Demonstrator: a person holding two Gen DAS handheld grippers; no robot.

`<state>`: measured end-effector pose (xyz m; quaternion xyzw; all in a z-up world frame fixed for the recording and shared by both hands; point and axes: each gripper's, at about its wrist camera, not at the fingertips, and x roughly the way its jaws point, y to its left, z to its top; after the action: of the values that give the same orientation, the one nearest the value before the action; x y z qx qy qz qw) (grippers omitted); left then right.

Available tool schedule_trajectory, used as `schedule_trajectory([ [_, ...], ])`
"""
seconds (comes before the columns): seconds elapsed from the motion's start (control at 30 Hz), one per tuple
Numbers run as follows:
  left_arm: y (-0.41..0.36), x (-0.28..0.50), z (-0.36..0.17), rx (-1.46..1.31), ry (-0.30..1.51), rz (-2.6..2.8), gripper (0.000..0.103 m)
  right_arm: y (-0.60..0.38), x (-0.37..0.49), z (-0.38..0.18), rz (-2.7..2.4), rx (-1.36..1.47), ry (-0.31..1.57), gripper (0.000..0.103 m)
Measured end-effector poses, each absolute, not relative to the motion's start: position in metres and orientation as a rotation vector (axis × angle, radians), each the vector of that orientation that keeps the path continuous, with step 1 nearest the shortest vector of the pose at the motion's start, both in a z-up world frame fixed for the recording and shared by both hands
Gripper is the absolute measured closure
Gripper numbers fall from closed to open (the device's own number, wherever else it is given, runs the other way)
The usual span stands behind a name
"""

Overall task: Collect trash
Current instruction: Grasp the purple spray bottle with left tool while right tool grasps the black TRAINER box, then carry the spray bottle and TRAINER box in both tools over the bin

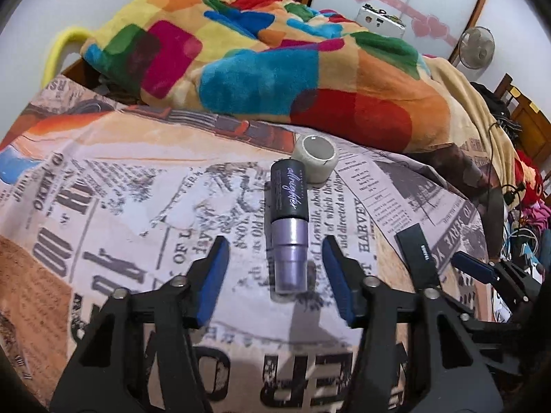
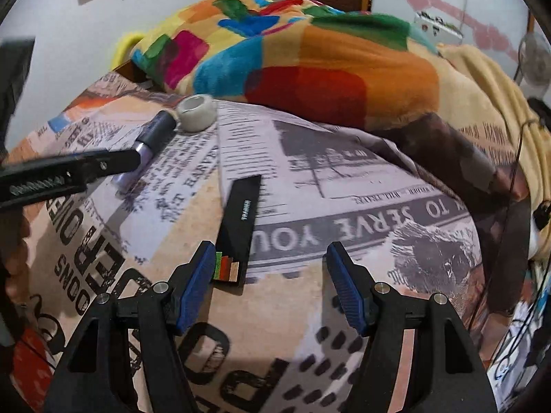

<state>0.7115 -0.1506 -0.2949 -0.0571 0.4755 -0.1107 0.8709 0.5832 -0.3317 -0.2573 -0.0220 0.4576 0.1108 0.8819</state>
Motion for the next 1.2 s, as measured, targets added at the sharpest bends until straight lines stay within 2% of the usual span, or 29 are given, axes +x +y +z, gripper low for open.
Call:
schedule_trajectory([
  [0.13, -0.155, 0.716, -0.298, -0.11, 0.974, -0.222, 0.055, -0.323, 0.583, -0.258, 0.227, -0.086, 0.934, 0.044],
  [0.2, -0.158, 0.717, -0.298, -0.088, 0.96, -0.202, 0.06, -0.31, 0.583, -0.26, 0.22, -0.132, 0.916, 0.048],
  [0.27, -0.159, 0.719, -0.3, -0.084, 0.941, -0.172, 0.061, -0.303, 0.582, -0.259, 0.236, -0.138, 0.91, 0.064],
  [0.4, -0.16, 0.719, -0.302, -0.093, 0.925, -0.174, 0.079, -0.293, 0.584, -0.259, 0.249, -0.145, 0.906, 0.081],
  [0.77, -0.149, 0.694, -0.281, -0.138, 0.951, -0.219, 0.08, -0.308, 0.583, -0.249, 0.269, 0.023, 0.957, 0.082],
  [1.2, -0.108, 0.605, -0.175, -0.15, 0.815, -0.151, 0.08, -0.287, 0.539, -0.164, 0.334, 0.014, 0.82, 0.082],
])
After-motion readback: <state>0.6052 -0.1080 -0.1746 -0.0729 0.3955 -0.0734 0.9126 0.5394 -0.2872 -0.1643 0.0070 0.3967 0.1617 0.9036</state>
